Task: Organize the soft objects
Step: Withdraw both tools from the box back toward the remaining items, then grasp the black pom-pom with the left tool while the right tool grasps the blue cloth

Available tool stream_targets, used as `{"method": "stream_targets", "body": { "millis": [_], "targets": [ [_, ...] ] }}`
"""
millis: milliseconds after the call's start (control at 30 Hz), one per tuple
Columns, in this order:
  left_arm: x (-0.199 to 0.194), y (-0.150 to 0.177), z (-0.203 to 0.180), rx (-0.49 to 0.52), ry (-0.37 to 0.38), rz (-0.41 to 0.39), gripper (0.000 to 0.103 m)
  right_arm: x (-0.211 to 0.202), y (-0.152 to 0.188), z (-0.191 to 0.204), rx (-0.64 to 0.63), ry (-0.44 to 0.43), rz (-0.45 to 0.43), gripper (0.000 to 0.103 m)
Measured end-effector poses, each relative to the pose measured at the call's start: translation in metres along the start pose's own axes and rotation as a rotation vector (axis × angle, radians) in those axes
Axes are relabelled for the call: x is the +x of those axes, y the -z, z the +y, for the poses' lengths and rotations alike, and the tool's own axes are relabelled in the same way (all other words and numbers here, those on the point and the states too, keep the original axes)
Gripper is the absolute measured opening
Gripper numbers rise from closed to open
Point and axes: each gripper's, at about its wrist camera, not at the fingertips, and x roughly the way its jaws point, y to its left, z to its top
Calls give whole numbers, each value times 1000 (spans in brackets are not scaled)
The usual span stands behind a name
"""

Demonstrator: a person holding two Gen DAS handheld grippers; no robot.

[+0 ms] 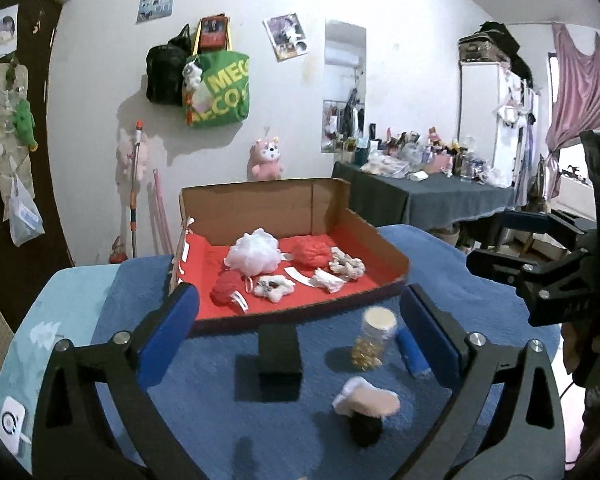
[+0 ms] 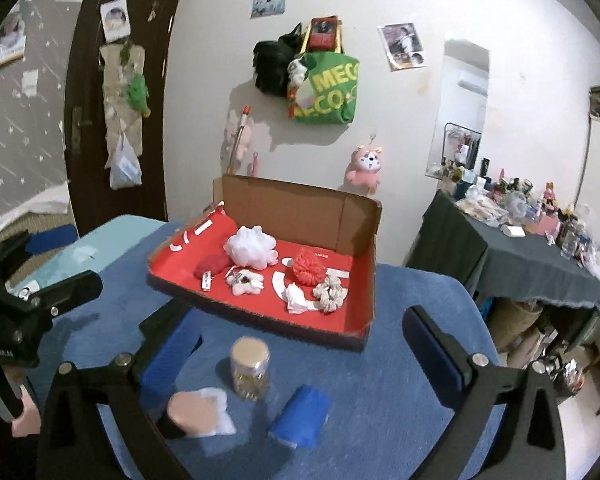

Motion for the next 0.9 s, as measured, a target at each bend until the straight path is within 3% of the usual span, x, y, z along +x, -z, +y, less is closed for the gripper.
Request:
{"method": "stream_targets", "body": {
  "millis": [233,400,667,900],
  "targets": [
    [-25,37,-16,-11,-13,-22,102,-18,46,3,40,50,-27,103],
    [-23,63,-22,-9,-26,-1,102,-7,80,0,101,30,19,103],
    [10,108,-16,-80,-5,150,102,31,123,-4,150,38,137,103],
    [28,130,-14,-137,28,242,102,49,136,-5,159,22,199,103]
  ]
}}
